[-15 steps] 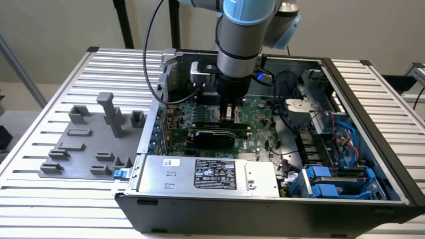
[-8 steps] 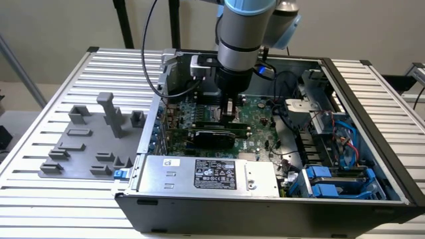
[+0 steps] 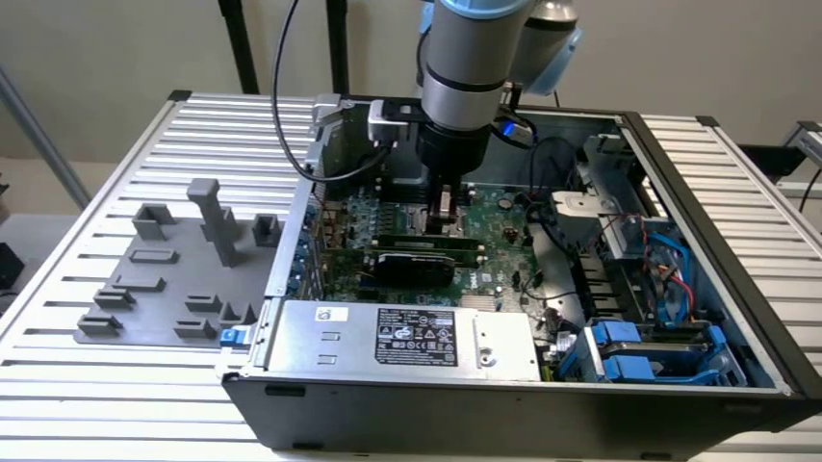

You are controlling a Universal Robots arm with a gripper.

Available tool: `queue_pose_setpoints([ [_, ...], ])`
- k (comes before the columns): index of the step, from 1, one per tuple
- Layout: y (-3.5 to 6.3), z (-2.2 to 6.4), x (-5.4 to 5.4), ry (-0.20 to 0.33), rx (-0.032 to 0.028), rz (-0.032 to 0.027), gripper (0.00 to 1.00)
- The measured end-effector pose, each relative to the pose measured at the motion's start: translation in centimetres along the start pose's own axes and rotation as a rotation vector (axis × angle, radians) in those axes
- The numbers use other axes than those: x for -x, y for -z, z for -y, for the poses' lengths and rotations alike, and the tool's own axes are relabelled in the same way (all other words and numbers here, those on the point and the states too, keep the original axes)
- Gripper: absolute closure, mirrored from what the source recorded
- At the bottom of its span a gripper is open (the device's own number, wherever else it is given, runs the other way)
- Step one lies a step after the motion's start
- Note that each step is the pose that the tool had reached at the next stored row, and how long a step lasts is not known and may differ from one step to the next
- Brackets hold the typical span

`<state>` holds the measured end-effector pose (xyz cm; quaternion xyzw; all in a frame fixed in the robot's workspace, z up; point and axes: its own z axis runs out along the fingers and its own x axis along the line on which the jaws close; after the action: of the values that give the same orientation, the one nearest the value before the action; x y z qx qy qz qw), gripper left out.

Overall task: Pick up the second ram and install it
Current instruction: 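Insert the second ram into the second slot, then press down the second ram until it locks into place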

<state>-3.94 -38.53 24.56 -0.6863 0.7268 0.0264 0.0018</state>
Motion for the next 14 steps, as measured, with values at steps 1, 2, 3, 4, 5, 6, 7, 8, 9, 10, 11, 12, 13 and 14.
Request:
queue_pose_setpoints([
  [1, 0.0, 0.0, 0.0, 0.0, 0.0, -0.0001, 0.89],
  [2, 0.01, 0.0, 0.0, 0.0, 0.0001, -0.0002, 0.89],
  [3, 0.01, 0.0, 0.0, 0.0, 0.0, -0.0001, 0.89],
  [4, 0.01, 0.0, 0.0, 0.0, 0.0001, -0.0002, 0.89],
  [5, 0.01, 0.0, 0.0, 0.0, 0.0001, -0.0001, 0.89],
  [6, 0.01, 0.0, 0.0, 0.0, 0.0001, -0.0002, 0.89],
  [7, 0.01, 0.0, 0.0, 0.0, 0.0001, -0.0001, 0.89],
  [8, 0.01, 0.0, 0.0, 0.0, 0.0001, -0.0001, 0.89],
  [9, 0.01, 0.0, 0.0, 0.0, 0.0001, -0.0002, 0.89],
  [10, 0.01, 0.0, 0.0, 0.0, 0.0001, -0.0002, 0.89],
  [11, 0.01, 0.0, 0.0, 0.0, 0.0001, -0.0001, 0.89],
  [12, 0.01, 0.0, 0.0, 0.0, 0.0001, -0.0002, 0.89],
  [13, 0.01, 0.0, 0.0, 0.0, 0.0001, -0.0002, 0.89],
  [14, 0.01, 0.0, 0.0, 0.0, 0.0001, -0.0002, 0.89],
])
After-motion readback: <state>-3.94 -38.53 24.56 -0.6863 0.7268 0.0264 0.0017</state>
